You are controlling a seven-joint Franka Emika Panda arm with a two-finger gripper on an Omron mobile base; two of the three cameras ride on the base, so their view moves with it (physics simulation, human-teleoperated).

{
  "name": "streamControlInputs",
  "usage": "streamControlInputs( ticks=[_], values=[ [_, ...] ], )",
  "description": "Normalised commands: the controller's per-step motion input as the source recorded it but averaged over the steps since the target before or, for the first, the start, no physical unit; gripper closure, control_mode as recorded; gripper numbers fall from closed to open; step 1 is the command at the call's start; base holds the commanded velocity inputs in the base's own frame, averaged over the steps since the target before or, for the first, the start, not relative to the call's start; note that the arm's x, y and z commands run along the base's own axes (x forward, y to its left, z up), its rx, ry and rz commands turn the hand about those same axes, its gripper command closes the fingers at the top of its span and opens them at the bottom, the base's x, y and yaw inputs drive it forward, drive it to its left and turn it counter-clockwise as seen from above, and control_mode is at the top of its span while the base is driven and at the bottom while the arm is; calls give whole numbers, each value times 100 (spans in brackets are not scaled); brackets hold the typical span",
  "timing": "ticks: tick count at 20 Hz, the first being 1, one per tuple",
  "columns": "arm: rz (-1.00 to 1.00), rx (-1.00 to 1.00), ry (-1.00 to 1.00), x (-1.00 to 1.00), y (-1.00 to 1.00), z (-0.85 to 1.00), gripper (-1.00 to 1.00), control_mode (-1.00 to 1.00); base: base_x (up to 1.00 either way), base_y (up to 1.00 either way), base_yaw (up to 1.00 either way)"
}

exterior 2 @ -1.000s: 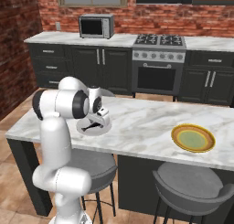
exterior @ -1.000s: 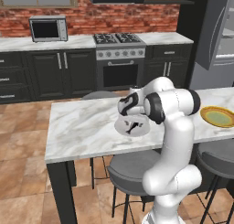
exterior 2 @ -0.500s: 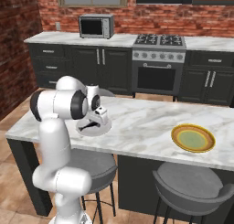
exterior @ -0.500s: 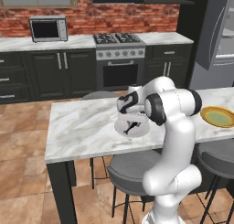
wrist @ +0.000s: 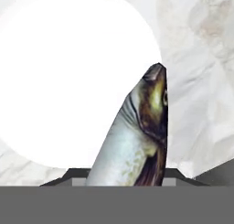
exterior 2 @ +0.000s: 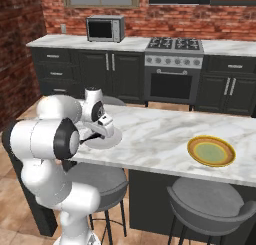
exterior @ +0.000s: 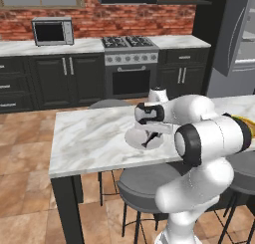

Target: Transport the fish and cucumber to the fridge. Place the fish on the rack containing meat and place the cucumber on the rack containing the vegetable, ensuring meats and vegetables are on different racks.

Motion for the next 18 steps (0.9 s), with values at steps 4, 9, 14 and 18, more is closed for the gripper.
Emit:
streamControlInputs(
  ticks=[4, 9, 14, 18],
  values=[
    [0, 0, -11, -95, -19, 100, 100, -100, 0, 0, 0],
    [0, 0, -14, -100, -22, 100, 100, -100, 0, 0, 0],
    [0, 0, -23, -94, -22, 100, 100, -100, 0, 0, 0],
    [2, 0, -40, -100, -19, 100, 100, -100, 0, 0, 0]
  ],
)
